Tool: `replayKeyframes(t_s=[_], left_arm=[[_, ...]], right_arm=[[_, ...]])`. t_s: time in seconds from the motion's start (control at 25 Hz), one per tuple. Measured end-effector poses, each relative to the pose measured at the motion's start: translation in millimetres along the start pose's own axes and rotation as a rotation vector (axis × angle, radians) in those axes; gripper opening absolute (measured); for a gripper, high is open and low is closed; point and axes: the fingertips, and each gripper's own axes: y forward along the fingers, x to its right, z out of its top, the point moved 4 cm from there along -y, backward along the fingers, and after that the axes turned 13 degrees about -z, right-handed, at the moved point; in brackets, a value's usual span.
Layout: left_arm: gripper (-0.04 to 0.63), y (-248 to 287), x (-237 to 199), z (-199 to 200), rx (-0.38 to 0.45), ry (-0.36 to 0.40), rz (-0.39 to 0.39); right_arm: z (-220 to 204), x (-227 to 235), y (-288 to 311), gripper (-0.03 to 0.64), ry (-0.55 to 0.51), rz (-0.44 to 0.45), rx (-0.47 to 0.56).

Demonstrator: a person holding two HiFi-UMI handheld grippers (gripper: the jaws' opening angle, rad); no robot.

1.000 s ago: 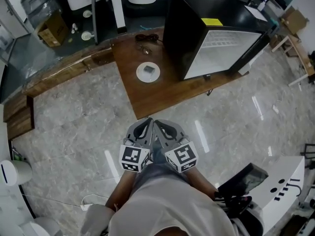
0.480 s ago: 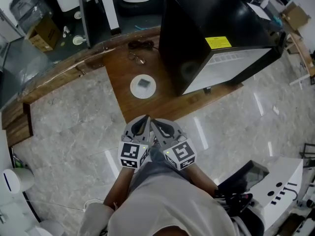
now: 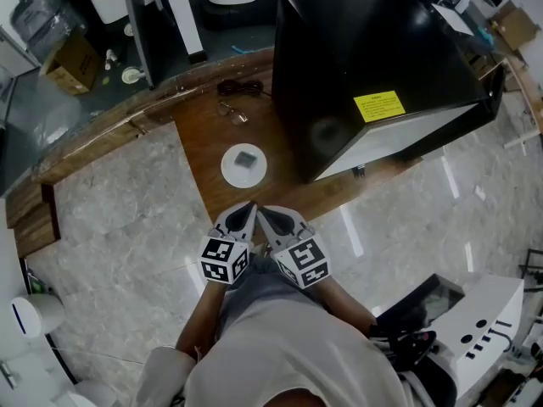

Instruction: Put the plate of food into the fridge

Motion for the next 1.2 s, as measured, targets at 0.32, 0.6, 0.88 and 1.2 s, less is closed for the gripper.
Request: replayKeyframes(t_s=[0.32,0.6,0.88,1.2], left_arm=[[0.018,25.1,-59.1,5.8,0.009,0.046,0.027],[0.018,55.4,-128.2,18.4,-0.109,0.081,-0.166],[0.020,70.3,-232.5,22.1,-0.347,0.115,-0.266],[0.021,101.5,-320.6,14.4,-0.572,0.163,-0.327]], right_arm=[[-0.9,20.8,66.1,0.017,0.089,-0.021,-0.022],[-11.4,42.2,135.7,0.039,0.220,-0.099,-0.135],[-28.5,48.9,196.3,0.174,0.312,-0.288,-0.230],[-61.1,66.1,242.9,0.196,0.423,-0.476,-0.289]])
